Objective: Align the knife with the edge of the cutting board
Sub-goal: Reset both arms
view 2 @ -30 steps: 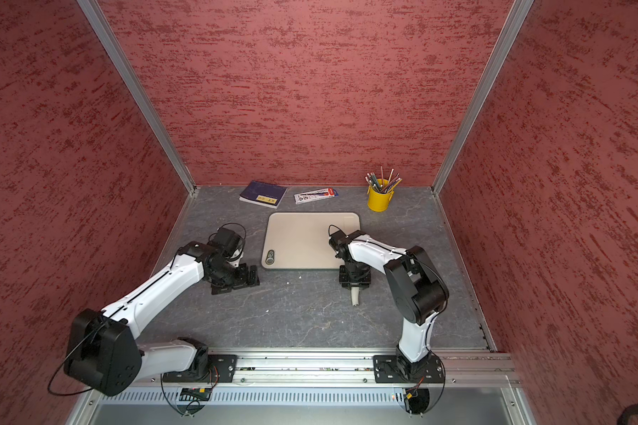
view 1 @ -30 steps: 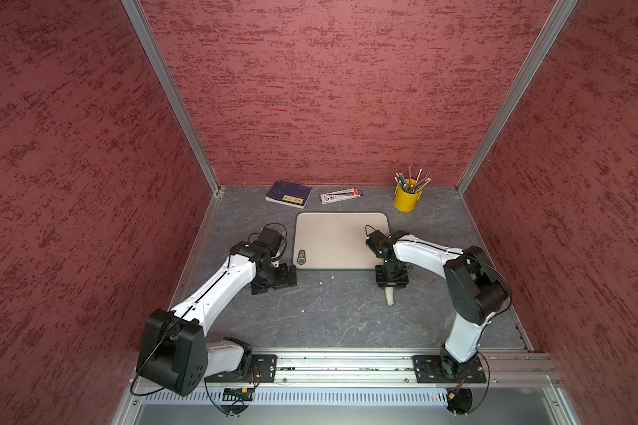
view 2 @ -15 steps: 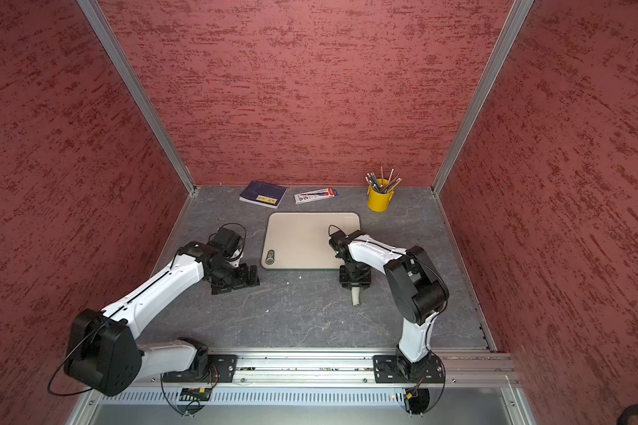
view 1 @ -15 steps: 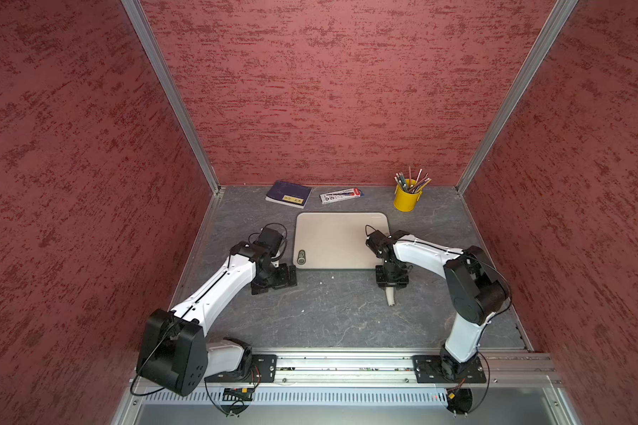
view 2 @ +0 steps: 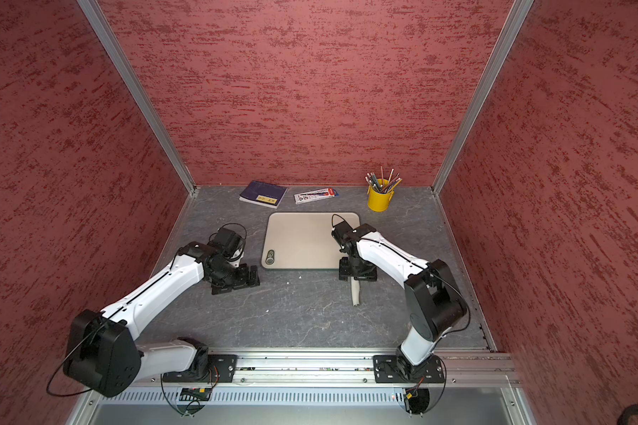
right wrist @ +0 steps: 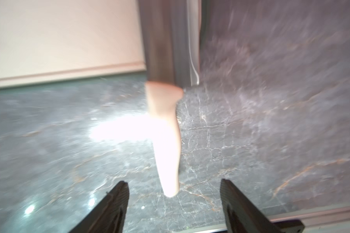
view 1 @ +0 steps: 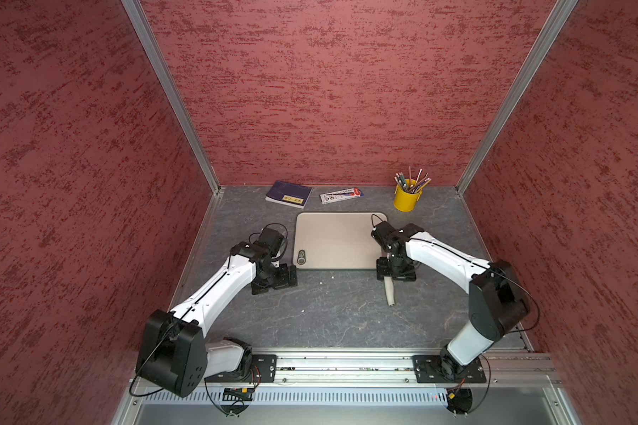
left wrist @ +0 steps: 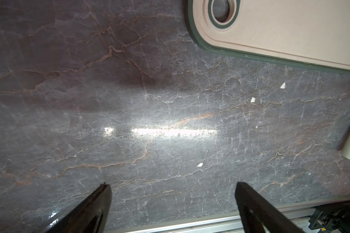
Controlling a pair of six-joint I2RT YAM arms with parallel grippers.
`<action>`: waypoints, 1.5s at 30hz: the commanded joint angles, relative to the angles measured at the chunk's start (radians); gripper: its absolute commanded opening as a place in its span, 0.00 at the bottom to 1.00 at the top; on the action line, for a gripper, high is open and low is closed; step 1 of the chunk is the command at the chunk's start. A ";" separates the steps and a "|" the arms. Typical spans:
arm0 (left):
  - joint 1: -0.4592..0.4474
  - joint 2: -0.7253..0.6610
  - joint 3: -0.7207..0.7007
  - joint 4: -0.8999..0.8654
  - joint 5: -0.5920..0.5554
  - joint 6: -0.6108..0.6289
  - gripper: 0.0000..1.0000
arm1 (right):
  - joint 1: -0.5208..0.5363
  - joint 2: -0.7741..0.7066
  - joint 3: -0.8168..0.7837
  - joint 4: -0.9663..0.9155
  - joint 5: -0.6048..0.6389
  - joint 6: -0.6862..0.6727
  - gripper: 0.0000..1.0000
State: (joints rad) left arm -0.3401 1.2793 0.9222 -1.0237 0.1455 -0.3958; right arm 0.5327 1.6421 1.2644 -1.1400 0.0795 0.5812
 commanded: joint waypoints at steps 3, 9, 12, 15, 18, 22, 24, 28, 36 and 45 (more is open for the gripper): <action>-0.005 -0.072 0.016 0.004 -0.048 -0.018 1.00 | -0.026 -0.156 0.238 0.061 0.169 -0.121 0.91; 0.006 -0.308 0.000 0.136 -0.225 0.000 1.00 | -0.051 -0.418 0.043 0.622 0.395 -0.406 0.98; 0.000 -0.502 -0.135 0.418 -0.339 0.054 1.00 | -0.051 -0.554 -0.236 0.906 0.490 -0.478 0.98; -0.002 -0.648 -0.319 0.689 -0.407 0.129 1.00 | -0.051 -0.700 -0.502 1.017 0.580 -0.418 0.97; -0.004 -0.672 -0.428 0.818 -0.499 0.212 1.00 | -0.051 -0.826 -0.706 1.026 0.656 -0.372 0.97; 0.036 -0.576 -0.528 1.034 -0.574 0.360 1.00 | -0.083 -0.867 -0.871 1.150 0.687 -0.423 0.98; 0.134 -0.487 -0.581 1.188 -0.484 0.360 1.00 | -0.124 -0.798 -0.898 1.305 0.591 -0.506 0.98; 0.283 -0.236 -0.693 1.581 -0.347 0.324 1.00 | -0.284 -0.486 -0.924 1.655 0.462 -0.504 0.98; 0.316 0.210 -0.553 1.906 -0.202 0.441 1.00 | -0.452 -0.176 -0.929 2.096 0.191 -0.572 0.91; 0.364 0.257 -0.554 1.944 -0.178 0.390 1.00 | -0.492 -0.084 -0.897 2.108 0.103 -0.564 0.98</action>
State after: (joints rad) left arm 0.0196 1.5364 0.3660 0.8490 -0.0582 -0.0105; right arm 0.0563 1.5589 0.3233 0.9455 0.2386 0.0116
